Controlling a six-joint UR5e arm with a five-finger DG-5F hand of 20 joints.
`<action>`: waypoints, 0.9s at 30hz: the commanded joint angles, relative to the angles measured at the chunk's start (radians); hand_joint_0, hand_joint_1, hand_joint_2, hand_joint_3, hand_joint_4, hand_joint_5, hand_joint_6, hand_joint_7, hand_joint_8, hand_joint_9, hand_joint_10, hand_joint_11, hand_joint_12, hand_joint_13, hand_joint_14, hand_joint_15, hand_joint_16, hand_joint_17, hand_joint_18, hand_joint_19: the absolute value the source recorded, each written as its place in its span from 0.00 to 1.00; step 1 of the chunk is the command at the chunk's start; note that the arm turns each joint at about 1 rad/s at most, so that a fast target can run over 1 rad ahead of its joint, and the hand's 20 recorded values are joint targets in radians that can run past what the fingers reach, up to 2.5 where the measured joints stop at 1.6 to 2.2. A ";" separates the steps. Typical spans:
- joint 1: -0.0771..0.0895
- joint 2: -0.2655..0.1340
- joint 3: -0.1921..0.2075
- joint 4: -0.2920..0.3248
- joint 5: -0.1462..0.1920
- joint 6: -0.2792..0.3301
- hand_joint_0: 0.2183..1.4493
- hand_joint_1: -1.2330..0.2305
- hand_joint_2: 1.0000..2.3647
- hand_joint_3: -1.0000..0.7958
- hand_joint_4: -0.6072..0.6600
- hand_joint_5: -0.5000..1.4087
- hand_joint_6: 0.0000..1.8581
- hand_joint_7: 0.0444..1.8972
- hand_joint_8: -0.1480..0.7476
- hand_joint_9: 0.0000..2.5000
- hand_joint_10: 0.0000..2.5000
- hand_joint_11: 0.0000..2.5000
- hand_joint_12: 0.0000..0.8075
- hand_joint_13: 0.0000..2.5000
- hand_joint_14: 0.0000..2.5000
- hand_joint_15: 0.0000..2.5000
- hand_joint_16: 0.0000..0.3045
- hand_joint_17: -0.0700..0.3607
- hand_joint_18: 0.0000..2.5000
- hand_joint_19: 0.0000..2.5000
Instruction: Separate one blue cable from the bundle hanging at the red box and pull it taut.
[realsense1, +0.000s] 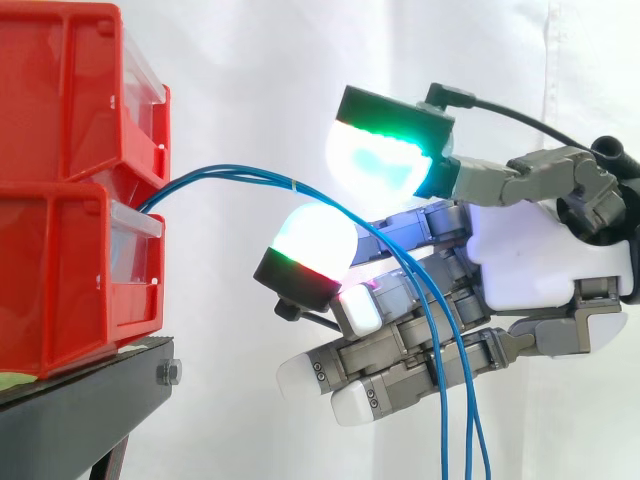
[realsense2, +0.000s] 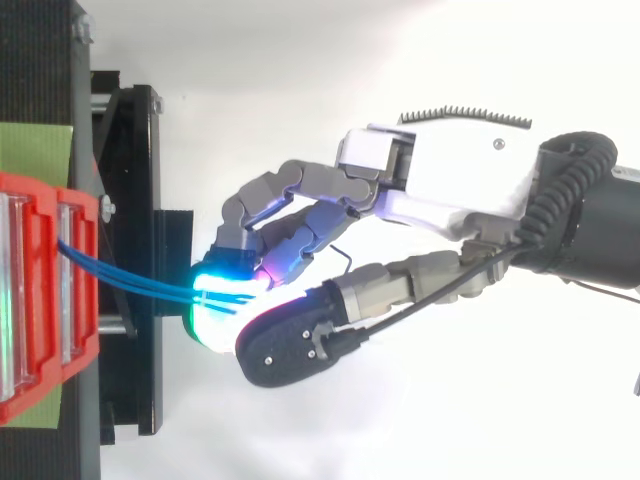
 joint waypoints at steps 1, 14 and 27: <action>0.000 0.000 0.000 0.000 0.000 -0.001 0.36 0.41 0.01 0.38 0.55 0.15 0.50 0.50 0.52 0.37 0.01 0.27 0.34 0.24 0.00 0.07 0.11 0.33 0.21 0.11; -0.002 0.009 0.000 0.000 0.000 -0.007 0.45 0.28 0.02 0.42 0.44 0.15 0.51 0.62 0.51 0.39 0.01 0.28 0.33 0.26 0.00 0.08 0.11 0.33 0.21 0.13; -0.004 0.009 0.000 -0.002 0.000 -0.007 0.39 0.23 0.00 0.28 0.48 0.15 0.50 0.52 0.45 0.41 0.01 0.29 0.30 0.29 0.00 0.09 0.09 0.31 0.23 0.11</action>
